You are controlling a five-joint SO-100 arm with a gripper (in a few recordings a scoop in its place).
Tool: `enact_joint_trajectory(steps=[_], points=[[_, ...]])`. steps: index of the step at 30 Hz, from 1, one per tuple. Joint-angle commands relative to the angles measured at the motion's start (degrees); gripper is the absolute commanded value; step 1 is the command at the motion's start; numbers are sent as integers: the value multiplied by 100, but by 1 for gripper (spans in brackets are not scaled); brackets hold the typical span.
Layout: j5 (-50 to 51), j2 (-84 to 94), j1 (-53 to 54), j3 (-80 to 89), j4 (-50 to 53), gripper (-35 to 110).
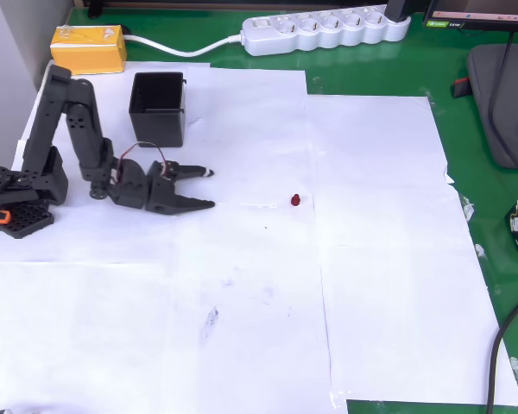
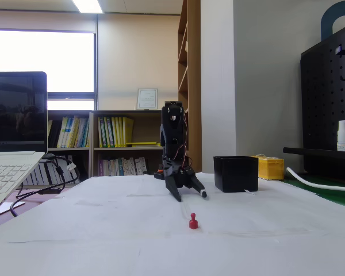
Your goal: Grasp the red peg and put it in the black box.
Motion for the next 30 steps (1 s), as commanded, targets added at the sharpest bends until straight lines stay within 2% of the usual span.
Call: enact_joint_trajectory(steps=[1, 22, 26, 30], points=[[-62, 202, -44, 519, -123, 28], [-141, 1213, 413, 642, -1767, 31], [-132, 1345, 404, 1028, -1802, 31], [-105, 1257, 404, 1547, -1090, 31]])
